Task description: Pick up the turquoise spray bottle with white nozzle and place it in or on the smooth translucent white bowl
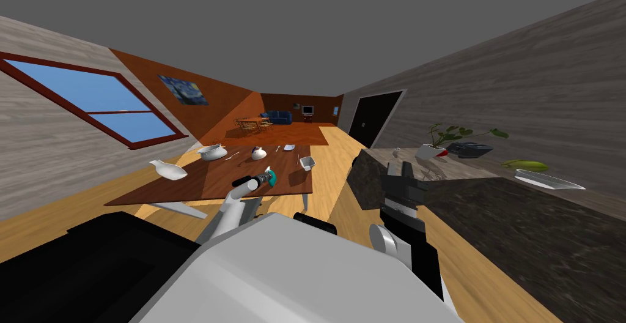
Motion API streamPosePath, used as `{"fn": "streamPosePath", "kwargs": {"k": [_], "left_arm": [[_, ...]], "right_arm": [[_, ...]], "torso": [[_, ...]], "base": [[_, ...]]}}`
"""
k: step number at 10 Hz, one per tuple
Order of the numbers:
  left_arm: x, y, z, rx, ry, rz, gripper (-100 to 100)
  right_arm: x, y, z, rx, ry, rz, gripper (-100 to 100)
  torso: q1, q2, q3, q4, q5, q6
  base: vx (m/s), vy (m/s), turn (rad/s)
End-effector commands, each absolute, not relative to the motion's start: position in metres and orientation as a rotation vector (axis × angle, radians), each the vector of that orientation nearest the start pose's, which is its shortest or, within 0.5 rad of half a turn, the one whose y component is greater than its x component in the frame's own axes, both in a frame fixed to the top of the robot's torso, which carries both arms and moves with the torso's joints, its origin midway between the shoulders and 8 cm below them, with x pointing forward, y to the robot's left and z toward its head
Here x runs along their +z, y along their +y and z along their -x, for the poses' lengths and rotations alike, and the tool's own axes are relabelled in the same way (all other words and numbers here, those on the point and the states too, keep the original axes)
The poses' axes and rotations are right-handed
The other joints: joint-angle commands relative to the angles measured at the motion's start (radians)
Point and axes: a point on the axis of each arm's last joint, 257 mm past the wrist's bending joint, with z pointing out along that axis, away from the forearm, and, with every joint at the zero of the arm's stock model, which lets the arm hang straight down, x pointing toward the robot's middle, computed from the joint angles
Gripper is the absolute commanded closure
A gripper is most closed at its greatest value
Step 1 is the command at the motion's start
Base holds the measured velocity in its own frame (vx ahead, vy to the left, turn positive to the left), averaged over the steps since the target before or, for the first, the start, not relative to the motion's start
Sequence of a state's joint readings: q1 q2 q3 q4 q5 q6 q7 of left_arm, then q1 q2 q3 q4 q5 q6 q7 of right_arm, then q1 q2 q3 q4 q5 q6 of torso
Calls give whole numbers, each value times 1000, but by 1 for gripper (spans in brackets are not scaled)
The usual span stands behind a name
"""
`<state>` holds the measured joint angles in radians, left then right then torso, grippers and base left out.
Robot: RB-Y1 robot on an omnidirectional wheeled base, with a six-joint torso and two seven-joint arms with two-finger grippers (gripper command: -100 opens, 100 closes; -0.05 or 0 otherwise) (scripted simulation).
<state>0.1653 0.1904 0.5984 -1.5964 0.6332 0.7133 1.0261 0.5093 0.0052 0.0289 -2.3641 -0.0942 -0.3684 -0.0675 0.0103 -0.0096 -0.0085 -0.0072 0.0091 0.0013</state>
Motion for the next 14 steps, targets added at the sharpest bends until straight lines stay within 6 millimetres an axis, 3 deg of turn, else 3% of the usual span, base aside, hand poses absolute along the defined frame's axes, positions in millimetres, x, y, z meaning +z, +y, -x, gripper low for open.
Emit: {"fn": "streamPosePath", "kwargs": {"k": [1,5,9,14], "left_arm": [[-357,530,-372,-1306,-362,2608,100],[-319,564,-364,-1313,-372,2519,100],[-266,598,-353,-1335,-384,2406,100],[-203,623,-342,-1370,-396,2296,100]], "right_arm": [[33,-280,-348,1443,571,-793,0],[33,-280,-348,1443,571,-793,0],[33,-280,-348,1443,571,-793,0],[33,-280,-348,1443,571,-793,0]], "torso": [[0,0,0,0,0,0],[-4,4,2,1,-2,0],[-8,4,2,2,-4,1],[-11,1,1,1,-5,2]], "base": [[-27,-20,-137],[-42,-43,-139],[-41,-62,-164],[-5,-95,-169]]}}
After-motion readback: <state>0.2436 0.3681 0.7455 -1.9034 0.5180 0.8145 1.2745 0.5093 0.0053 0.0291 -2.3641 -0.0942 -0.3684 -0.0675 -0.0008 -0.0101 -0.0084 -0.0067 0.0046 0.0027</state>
